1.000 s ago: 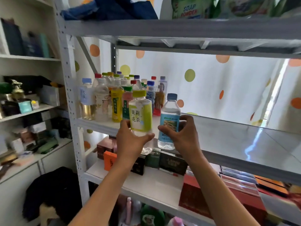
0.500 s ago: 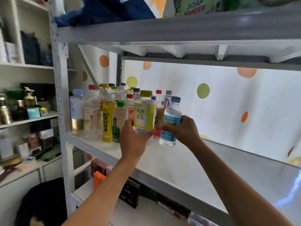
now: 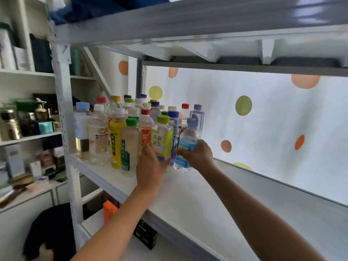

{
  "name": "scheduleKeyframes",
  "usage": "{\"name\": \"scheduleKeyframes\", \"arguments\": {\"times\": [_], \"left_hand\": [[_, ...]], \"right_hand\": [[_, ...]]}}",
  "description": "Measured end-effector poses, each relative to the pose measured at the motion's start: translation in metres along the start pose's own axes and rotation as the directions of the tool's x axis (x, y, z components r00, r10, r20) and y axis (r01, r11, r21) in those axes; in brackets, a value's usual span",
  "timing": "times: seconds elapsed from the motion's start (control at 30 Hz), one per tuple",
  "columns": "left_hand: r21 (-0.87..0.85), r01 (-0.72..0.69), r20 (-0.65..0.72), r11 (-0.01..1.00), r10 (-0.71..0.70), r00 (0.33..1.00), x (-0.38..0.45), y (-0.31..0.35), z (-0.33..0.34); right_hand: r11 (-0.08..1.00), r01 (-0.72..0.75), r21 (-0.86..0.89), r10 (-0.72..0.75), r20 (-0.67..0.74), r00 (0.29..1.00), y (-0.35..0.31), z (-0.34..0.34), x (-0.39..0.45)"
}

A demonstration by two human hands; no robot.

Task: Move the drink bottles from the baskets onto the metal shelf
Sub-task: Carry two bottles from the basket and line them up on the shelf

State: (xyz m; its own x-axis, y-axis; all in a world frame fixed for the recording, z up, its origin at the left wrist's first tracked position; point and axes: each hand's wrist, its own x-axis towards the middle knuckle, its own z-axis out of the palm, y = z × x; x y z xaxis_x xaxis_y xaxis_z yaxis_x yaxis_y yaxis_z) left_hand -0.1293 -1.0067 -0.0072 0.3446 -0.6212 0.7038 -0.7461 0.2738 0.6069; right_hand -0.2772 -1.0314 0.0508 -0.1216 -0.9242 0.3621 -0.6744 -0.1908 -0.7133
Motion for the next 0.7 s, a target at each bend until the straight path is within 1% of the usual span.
{"name": "scheduleKeyframes", "arguments": {"times": [0.1, 0.2, 0.33, 0.43, 0.6, 0.7], "left_hand": [[0.068, -0.016, 0.015, 0.998, 0.015, 1.0, 0.002, -0.004, 0.006], [0.152, -0.053, 0.03, 0.987, 0.049, 0.998, 0.003, -0.011, 0.011], [0.204, -0.036, 0.055, 0.978, 0.025, 0.998, 0.0, -0.012, 0.013], [0.204, -0.005, 0.09, 0.979, -0.014, 0.996, -0.003, -0.009, 0.011], [0.213, 0.031, 0.095, 0.977, -0.052, 0.994, -0.003, -0.005, 0.006], [0.236, 0.018, 0.113, 0.972, -0.046, 0.993, -0.004, -0.003, 0.002]], "right_hand": [[0.995, -0.065, 0.078, 0.065, 0.005, 0.998, 0.003, 0.01, 0.007], [0.986, -0.122, 0.11, 0.12, 0.026, 0.992, 0.003, 0.017, 0.009], [0.972, -0.18, 0.149, 0.174, 0.049, 0.984, 0.005, 0.023, 0.011], [0.974, -0.183, 0.131, 0.179, 0.046, 0.983, 0.007, 0.025, 0.013], [0.986, -0.144, 0.084, 0.144, 0.008, 0.99, 0.009, 0.023, 0.011], [0.985, -0.144, 0.09, 0.146, -0.012, 0.989, 0.011, 0.025, 0.008]]}}
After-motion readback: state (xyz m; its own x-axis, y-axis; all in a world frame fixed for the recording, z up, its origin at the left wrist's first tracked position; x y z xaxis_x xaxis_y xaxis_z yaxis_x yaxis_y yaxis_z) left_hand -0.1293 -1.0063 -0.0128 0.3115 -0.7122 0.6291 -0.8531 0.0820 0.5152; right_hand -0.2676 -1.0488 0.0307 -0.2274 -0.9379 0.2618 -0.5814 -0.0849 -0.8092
